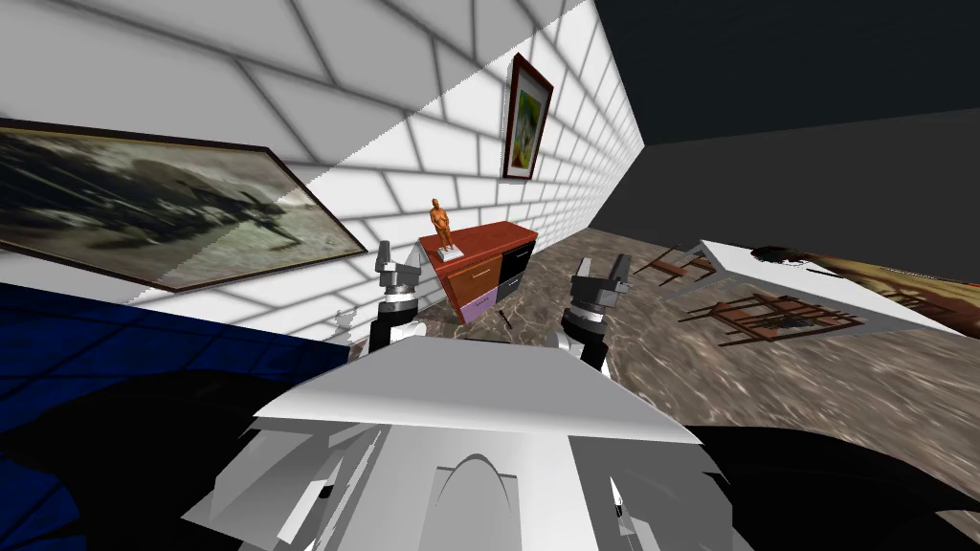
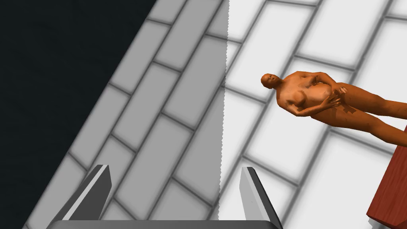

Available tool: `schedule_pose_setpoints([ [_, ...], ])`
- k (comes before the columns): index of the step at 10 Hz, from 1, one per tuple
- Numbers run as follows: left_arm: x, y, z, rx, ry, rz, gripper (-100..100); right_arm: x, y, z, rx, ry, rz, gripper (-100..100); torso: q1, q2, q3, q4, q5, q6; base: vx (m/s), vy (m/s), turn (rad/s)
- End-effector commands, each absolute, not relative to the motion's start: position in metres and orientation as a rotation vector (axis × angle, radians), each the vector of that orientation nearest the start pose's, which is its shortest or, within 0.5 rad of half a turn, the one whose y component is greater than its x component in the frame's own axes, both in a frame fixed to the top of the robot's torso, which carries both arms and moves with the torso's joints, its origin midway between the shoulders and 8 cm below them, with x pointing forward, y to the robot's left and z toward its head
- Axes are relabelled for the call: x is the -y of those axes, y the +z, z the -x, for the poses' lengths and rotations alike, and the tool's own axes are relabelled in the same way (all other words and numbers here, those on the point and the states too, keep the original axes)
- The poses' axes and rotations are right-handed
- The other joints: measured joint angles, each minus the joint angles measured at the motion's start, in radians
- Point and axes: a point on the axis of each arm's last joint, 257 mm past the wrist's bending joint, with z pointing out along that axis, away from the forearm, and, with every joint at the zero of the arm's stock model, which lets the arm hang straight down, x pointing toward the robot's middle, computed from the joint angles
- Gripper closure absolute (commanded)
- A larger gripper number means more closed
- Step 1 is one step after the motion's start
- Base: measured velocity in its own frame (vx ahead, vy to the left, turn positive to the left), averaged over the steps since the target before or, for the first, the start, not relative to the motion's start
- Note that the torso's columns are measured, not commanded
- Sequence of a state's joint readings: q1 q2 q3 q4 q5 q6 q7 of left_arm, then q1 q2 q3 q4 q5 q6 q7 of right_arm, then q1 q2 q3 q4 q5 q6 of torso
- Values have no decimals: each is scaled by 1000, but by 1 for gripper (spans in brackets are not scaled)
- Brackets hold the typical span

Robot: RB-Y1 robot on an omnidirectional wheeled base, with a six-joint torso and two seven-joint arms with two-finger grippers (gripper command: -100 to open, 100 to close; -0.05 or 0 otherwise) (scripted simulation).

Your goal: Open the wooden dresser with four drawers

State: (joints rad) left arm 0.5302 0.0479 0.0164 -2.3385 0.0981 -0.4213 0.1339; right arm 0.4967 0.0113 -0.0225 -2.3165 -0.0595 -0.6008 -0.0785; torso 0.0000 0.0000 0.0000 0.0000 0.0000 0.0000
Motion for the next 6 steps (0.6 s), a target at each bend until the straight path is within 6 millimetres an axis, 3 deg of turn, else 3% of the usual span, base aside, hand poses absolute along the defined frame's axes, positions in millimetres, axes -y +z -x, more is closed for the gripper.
schedule_pose_setpoints([
  [1, -293, 26, -342, -586, -1455, 773, 0, 290, 60, -315, -447, 1420, -607, 0, 0, 40, -82, 41, 0, 0, 0, 0, 0],
  [6, -293, 27, -341, -585, -1455, 773, 0, 290, 60, -315, -446, 1420, -607, 0, 0, 396, -792, 396, 0, 0, 0, 0, 0],
])
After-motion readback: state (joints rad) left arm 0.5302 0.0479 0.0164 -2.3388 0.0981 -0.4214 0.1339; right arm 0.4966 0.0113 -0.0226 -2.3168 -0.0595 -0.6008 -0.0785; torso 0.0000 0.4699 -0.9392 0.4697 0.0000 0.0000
